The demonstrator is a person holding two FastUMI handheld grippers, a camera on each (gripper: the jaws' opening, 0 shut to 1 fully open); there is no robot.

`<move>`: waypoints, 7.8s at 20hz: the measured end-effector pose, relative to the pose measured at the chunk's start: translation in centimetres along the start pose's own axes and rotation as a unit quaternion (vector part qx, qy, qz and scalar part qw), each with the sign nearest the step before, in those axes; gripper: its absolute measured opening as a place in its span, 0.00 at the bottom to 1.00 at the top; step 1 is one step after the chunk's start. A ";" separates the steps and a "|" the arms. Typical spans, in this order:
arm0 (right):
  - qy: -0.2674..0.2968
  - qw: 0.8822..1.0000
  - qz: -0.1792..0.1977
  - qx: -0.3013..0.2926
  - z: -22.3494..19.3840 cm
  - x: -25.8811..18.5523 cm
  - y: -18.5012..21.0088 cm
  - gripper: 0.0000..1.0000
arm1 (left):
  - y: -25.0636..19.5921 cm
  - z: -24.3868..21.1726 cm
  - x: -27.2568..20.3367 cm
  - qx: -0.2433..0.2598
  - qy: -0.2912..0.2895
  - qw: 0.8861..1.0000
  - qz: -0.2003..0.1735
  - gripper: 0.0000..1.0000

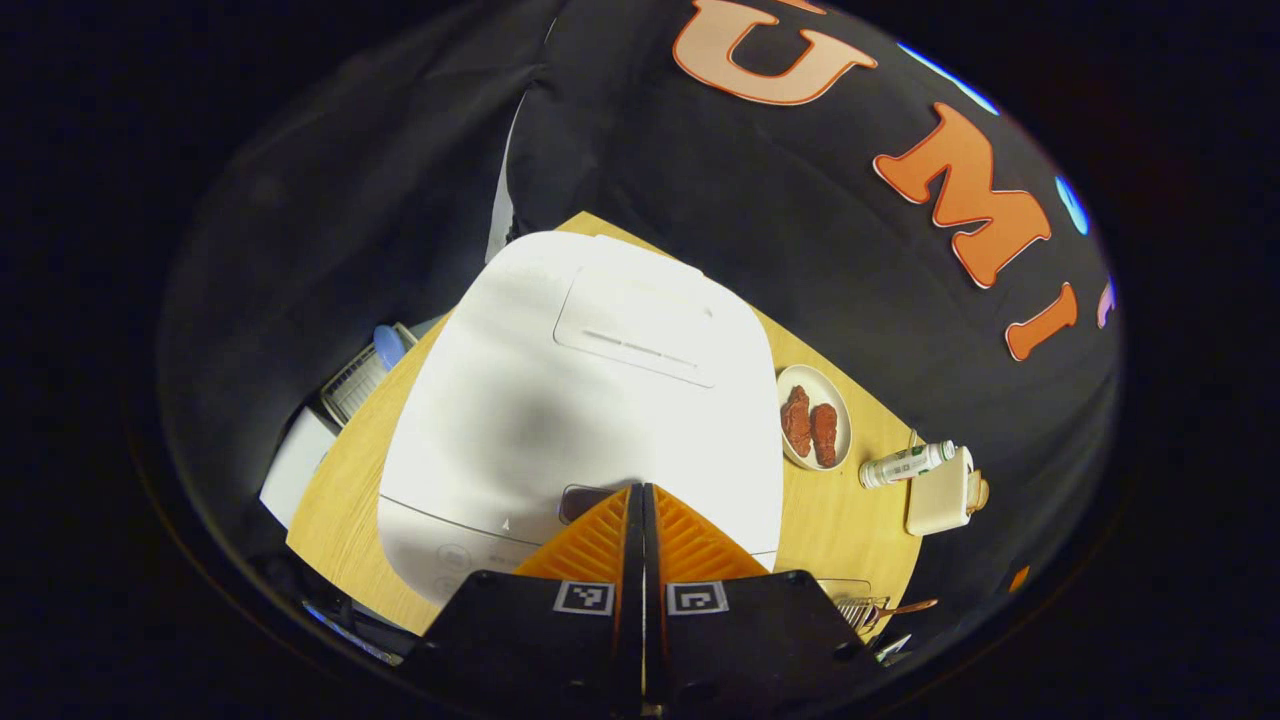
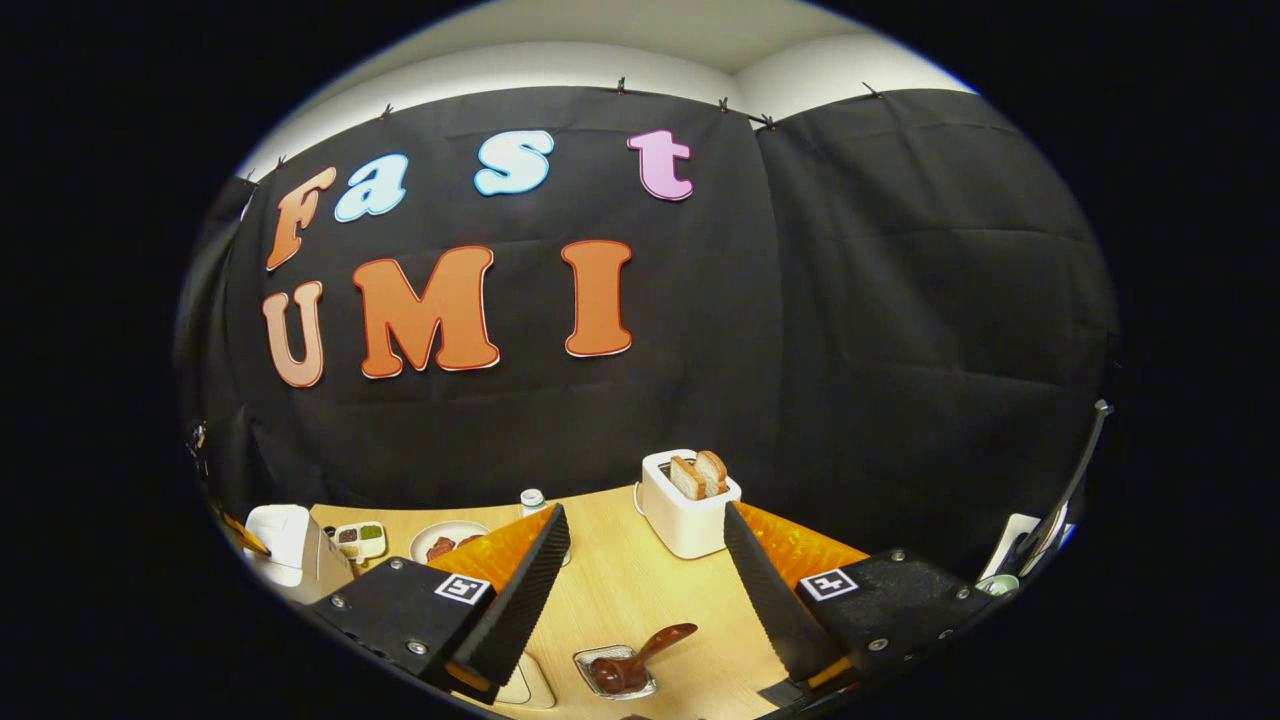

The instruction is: Close the left gripper, press the button to open the rice cooker; take a wooden spoon from the chopstick holder with the right hand, scoop a spoonful of rice and pour it into the rice cooker, then put the wooden spoon back into the chopstick holder.

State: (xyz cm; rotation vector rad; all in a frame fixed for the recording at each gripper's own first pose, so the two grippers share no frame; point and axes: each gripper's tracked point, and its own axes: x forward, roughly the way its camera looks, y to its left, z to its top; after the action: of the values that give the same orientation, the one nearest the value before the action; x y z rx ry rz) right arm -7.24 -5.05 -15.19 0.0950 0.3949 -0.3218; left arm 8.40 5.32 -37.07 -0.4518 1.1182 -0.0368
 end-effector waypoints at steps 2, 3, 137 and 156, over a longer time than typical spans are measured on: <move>0.005 1.000 0.001 -0.005 -0.7 0.6 0.1 0.97 | 0.1 -0.1 0.1 0.011 0.002 1.000 0.009 0.06; 0.011 1.000 0.004 -0.006 -1.2 0.9 0.1 0.97 | 0.2 -0.1 -0.1 0.024 0.001 1.000 0.017 0.06; 0.319 0.874 0.294 0.218 -26.7 -2.1 27.6 0.13 | 2.5 -1.9 -15.9 0.192 -0.349 0.912 0.092 0.94; 0.268 0.766 0.262 0.523 -18.6 3.3 20.3 0.13 | -0.6 -1.2 -15.9 0.209 -0.362 0.905 0.075 0.94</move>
State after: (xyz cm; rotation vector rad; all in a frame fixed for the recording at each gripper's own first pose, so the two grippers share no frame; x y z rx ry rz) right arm -4.53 16.06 -33.01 1.4119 0.6965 0.0933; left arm 0.39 8.40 -23.65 0.0268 0.3830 0.0268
